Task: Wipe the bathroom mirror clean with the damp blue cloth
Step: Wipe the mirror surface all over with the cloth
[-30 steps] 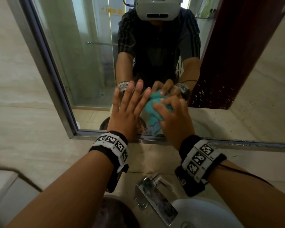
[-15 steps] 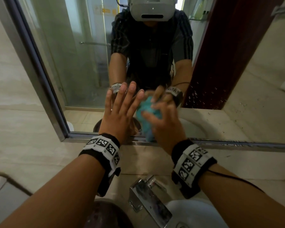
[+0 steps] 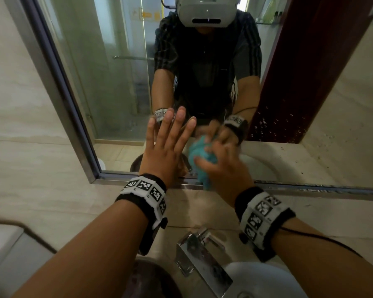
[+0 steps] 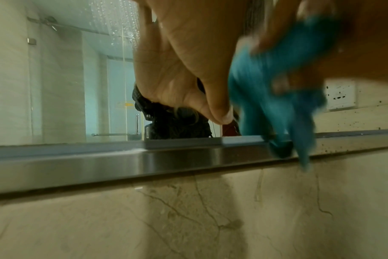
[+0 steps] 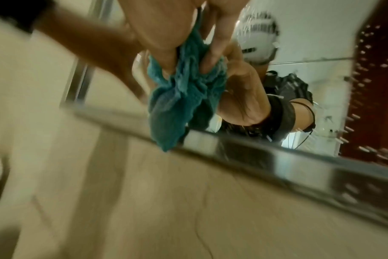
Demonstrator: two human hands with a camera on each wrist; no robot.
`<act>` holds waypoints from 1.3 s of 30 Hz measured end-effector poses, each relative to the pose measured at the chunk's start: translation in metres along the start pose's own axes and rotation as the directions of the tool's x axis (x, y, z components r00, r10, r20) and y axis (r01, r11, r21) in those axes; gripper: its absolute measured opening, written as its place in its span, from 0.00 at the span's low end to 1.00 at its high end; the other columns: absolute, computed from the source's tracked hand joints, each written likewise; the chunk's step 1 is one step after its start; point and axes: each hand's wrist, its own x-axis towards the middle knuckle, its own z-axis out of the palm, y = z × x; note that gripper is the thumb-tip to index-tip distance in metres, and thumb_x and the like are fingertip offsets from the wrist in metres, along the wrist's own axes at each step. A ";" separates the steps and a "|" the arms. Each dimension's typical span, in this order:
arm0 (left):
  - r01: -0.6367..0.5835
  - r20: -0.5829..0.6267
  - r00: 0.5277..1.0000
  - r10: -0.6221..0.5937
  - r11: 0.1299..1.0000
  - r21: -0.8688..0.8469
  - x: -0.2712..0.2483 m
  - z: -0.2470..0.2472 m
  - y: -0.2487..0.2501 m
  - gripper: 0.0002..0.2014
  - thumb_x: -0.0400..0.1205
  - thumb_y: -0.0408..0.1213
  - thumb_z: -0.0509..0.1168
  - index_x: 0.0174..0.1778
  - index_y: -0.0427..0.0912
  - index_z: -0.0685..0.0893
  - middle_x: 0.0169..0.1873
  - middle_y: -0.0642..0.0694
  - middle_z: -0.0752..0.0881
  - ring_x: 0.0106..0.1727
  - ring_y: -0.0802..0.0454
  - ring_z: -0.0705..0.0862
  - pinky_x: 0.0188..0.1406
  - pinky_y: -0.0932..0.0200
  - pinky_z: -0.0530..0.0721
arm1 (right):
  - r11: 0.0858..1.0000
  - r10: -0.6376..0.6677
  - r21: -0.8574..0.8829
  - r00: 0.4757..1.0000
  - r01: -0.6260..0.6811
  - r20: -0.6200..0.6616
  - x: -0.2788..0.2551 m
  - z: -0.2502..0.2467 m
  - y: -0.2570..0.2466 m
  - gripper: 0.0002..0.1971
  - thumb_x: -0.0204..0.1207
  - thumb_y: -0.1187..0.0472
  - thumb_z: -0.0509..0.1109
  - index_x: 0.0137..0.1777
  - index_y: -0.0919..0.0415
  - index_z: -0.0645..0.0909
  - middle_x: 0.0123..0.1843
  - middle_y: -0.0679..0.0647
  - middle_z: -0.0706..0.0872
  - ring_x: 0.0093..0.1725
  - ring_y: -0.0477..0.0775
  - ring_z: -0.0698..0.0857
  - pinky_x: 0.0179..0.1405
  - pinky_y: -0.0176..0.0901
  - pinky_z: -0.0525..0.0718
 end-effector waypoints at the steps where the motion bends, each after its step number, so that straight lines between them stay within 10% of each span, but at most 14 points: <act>1: 0.005 0.006 1.000 -0.005 1.000 0.001 0.000 0.000 0.001 0.65 0.64 0.66 0.71 0.81 0.46 0.31 0.77 0.43 0.24 0.79 0.44 0.27 0.77 0.40 0.28 | 0.999 -0.045 0.020 0.991 0.043 0.125 -0.016 0.007 0.001 0.30 0.51 0.59 0.85 0.55 0.53 0.78 0.60 0.61 0.69 0.48 0.67 0.81 0.33 0.52 0.86; 5: 0.015 0.019 1.000 -0.015 1.000 0.014 0.000 -0.002 0.002 0.68 0.61 0.62 0.75 0.80 0.46 0.30 0.77 0.43 0.23 0.79 0.44 0.26 0.76 0.40 0.27 | 0.999 -0.042 0.041 0.963 0.032 0.265 -0.029 0.001 0.017 0.28 0.46 0.63 0.88 0.49 0.54 0.84 0.54 0.62 0.79 0.42 0.66 0.83 0.24 0.50 0.86; 11: 0.017 -0.031 0.999 -0.017 1.000 0.005 0.000 0.003 0.002 0.62 0.67 0.60 0.73 0.81 0.46 0.32 0.78 0.44 0.25 0.80 0.44 0.28 0.78 0.39 0.32 | 0.991 0.132 0.043 0.973 -0.126 -0.188 0.024 -0.029 0.030 0.18 0.72 0.55 0.64 0.62 0.52 0.71 0.63 0.59 0.66 0.58 0.61 0.69 0.52 0.48 0.77; 18: 0.028 0.012 1.000 -0.028 0.998 0.052 0.000 0.001 0.002 0.66 0.63 0.61 0.75 0.81 0.46 0.32 0.78 0.43 0.25 0.79 0.43 0.27 0.78 0.39 0.32 | 0.997 -0.074 0.020 0.961 0.071 0.266 -0.039 -0.004 0.025 0.30 0.43 0.59 0.89 0.49 0.55 0.86 0.56 0.61 0.80 0.42 0.64 0.85 0.27 0.47 0.86; 25: 0.077 0.048 0.996 -0.080 0.995 0.060 -0.003 -0.011 0.010 0.64 0.65 0.64 0.72 0.81 0.43 0.32 0.78 0.40 0.25 0.79 0.41 0.27 0.77 0.36 0.39 | 0.969 0.248 0.054 0.936 -0.242 -0.250 0.020 -0.042 0.034 0.21 0.66 0.60 0.70 0.61 0.56 0.79 0.62 0.61 0.71 0.57 0.70 0.75 0.47 0.55 0.83; 31: -0.024 -0.045 0.999 0.026 0.999 0.033 0.007 -0.035 0.029 0.60 0.64 0.67 0.69 0.82 0.46 0.40 0.80 0.38 0.46 0.81 0.39 0.47 0.76 0.32 0.44 | 0.999 -0.042 -0.020 0.967 0.049 0.253 -0.047 -0.010 0.033 0.30 0.43 0.62 0.89 0.49 0.55 0.87 0.54 0.63 0.84 0.44 0.65 0.85 0.30 0.47 0.86; 39: 0.057 0.059 0.997 -0.056 0.998 -0.015 0.032 -0.029 0.048 0.70 0.60 0.69 0.72 0.78 0.48 0.25 0.78 0.38 0.31 0.80 0.37 0.36 0.73 0.29 0.32 | 0.972 0.234 0.083 0.940 -0.220 -0.248 0.012 -0.040 0.041 0.20 0.68 0.63 0.73 0.61 0.57 0.81 0.64 0.62 0.73 0.59 0.69 0.74 0.55 0.52 0.78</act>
